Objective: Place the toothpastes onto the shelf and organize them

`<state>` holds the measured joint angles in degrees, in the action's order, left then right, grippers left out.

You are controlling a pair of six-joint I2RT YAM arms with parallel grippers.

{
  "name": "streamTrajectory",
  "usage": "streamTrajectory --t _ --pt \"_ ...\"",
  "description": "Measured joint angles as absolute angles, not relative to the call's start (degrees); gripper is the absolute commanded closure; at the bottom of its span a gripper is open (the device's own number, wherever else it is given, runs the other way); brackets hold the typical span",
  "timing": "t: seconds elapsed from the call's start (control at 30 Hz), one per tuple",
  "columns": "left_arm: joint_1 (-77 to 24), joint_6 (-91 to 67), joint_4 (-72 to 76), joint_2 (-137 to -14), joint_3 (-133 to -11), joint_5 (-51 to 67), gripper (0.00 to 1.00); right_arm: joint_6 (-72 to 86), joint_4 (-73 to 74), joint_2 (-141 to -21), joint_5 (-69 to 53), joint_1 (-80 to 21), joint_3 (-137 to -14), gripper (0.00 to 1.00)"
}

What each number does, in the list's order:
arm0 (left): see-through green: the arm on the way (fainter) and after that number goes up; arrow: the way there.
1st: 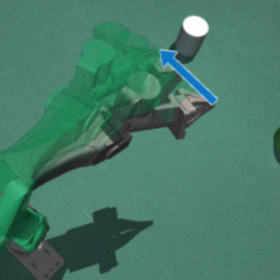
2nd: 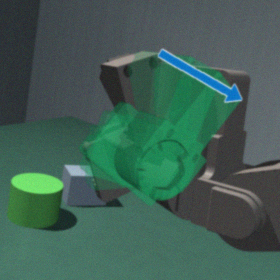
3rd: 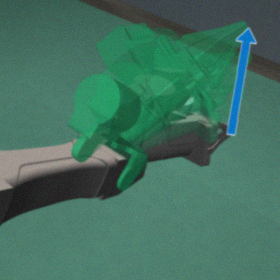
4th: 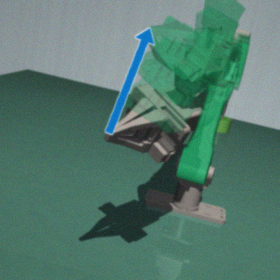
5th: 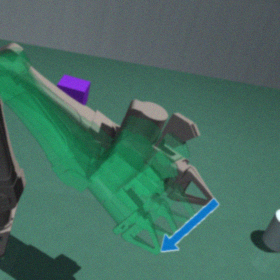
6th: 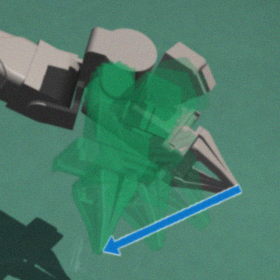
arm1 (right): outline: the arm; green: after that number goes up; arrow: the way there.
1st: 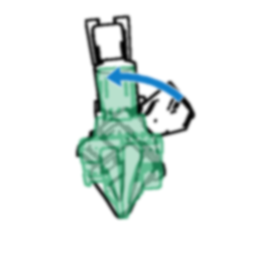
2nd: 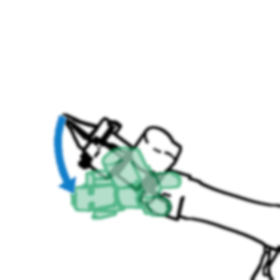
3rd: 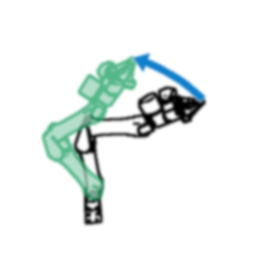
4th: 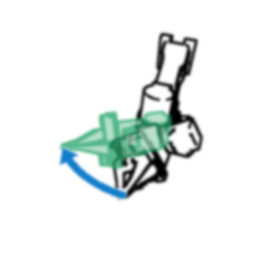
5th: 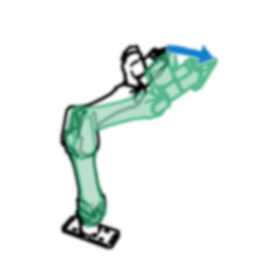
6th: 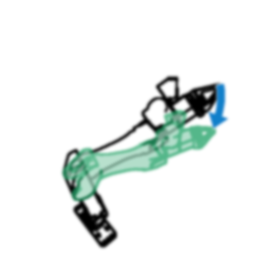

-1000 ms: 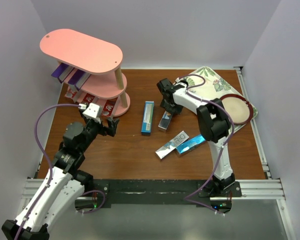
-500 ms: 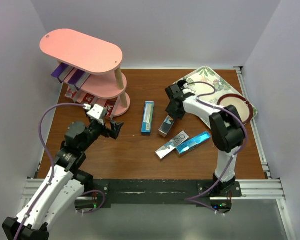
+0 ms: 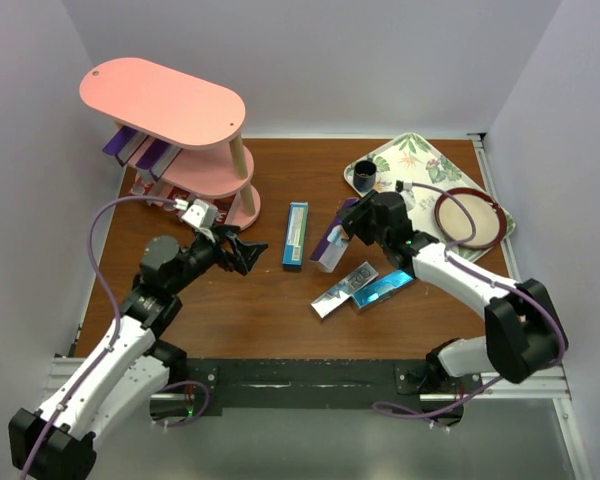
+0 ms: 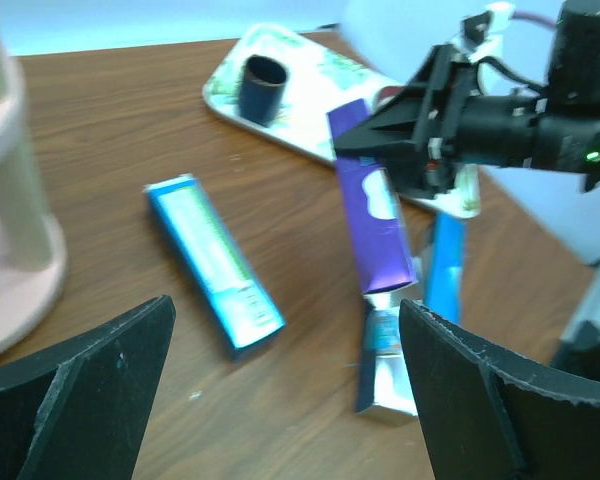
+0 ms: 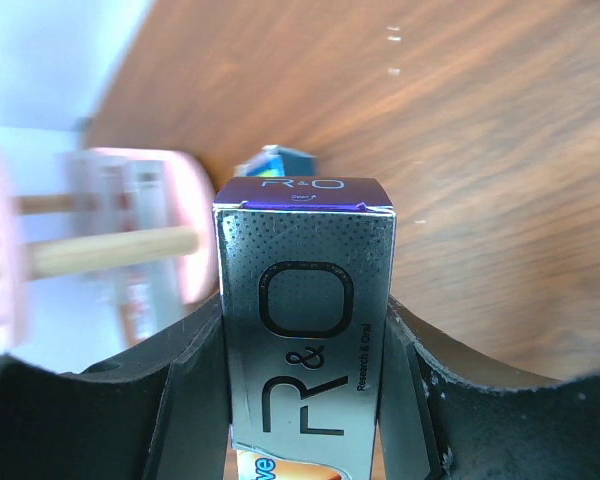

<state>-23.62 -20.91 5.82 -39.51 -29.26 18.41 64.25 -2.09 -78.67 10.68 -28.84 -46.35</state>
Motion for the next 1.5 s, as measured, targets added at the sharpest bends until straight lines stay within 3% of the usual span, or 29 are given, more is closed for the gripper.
streamTrajectory --t 0.37,0.9,1.37,1.5 --pt "-47.55 -23.92 17.80 -48.90 -28.16 6.83 0.00 68.18 -11.35 -68.38 8.88 -28.86 -39.70 0.70" --pt "-65.17 -15.18 41.89 -65.78 -24.45 -19.00 0.03 69.91 -14.63 -65.14 7.38 -29.23 -36.99 0.69" --pt "-68.90 -13.80 54.89 -77.95 -27.24 -31.16 0.22 70.32 -15.27 -64.12 6.39 -29.23 -36.05 0.69" --pt "-69.14 -13.41 57.60 -80.58 -28.45 -32.49 0.36 70.57 -15.49 -63.96 6.24 -29.26 -36.03 0.69"
